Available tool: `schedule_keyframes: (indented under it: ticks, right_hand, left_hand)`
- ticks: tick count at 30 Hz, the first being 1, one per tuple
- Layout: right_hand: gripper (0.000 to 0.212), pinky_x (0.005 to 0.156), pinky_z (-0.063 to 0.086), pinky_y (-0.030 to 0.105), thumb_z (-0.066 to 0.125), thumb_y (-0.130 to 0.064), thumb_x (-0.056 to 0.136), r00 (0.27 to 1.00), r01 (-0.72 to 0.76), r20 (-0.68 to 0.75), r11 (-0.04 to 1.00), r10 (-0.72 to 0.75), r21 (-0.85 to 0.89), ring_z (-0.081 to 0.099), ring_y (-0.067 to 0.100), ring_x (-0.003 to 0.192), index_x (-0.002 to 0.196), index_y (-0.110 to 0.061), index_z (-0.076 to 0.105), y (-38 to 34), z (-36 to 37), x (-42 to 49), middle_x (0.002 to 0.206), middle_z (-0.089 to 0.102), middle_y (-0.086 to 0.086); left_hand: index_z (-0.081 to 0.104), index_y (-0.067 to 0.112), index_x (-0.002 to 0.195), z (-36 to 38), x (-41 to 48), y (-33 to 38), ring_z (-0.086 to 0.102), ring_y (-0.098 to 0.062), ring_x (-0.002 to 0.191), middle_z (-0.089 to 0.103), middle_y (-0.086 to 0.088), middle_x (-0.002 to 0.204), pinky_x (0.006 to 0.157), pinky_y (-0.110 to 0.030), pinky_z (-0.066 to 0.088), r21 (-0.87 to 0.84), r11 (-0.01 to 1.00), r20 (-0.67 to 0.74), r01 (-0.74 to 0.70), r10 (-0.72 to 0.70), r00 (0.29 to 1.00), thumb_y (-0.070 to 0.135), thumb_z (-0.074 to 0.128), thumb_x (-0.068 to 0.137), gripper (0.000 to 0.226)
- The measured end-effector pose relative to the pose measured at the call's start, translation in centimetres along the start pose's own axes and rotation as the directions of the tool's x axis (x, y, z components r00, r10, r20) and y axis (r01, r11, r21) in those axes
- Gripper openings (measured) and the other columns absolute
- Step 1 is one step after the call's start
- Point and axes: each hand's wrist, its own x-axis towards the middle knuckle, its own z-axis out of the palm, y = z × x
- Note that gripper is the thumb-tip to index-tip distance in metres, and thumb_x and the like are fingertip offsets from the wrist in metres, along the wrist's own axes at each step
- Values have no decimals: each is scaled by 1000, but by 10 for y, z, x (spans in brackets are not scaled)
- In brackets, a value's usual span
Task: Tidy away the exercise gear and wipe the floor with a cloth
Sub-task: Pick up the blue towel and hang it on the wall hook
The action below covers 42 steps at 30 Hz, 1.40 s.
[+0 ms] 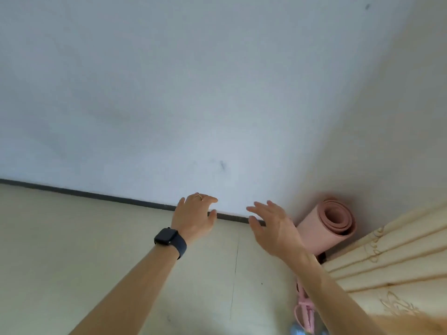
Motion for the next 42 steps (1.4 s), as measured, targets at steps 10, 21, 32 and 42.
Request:
schedule_keyframes:
  ticks: [10, 21, 32, 42]
  right_hand:
    - [33, 115, 34, 33, 53, -37, 101, 820, 571, 81, 820, -567, -43, 30, 16, 149, 133, -37, 63, -343, 148, 14, 144, 56, -13]
    - [40, 118, 31, 31, 43, -50, 101, 539, 808, 300, 584, -787, 83, 15, 7, 151, 141, -49, 48, -669, 306, -24, 149, 45, -25]
    - [40, 120, 27, 34, 45, -47, 102, 338, 879, 399, 437, -853, 191, 18, 13, 151, 141, -49, 48, -951, 498, 24, 150, 46, -22]
    - [41, 121, 26, 34, 43, -50, 102, 227, 924, 450, 337, -864, 180, 20, 14, 151, 142, -47, 47, -1195, 632, 54, 149, 46, -23]
  left_hand:
    - [49, 33, 142, -134, -249, -321, 36, -14, 141, 52, 10, 145, 115, -41, 28, 40, 891, -257, 452, -428, 867, 39, 43, 100, 43]
    - [44, 36, 145, -232, -486, -570, 29, -11, 145, 48, 13, 148, 117, -41, 26, -56, 591, -375, 805, -759, 532, 41, 41, 100, 45]
    - [42, 38, 145, -307, -590, -835, 27, -12, 146, 47, 13, 148, 118, -40, 22, -135, 354, -376, 925, -882, 283, 40, 42, 99, 46]
    - [42, 41, 144, -370, -661, -1056, 26, -11, 147, 46, 16, 148, 120, -35, 19, -236, 247, -396, 940, -908, 140, 41, 42, 100, 44]
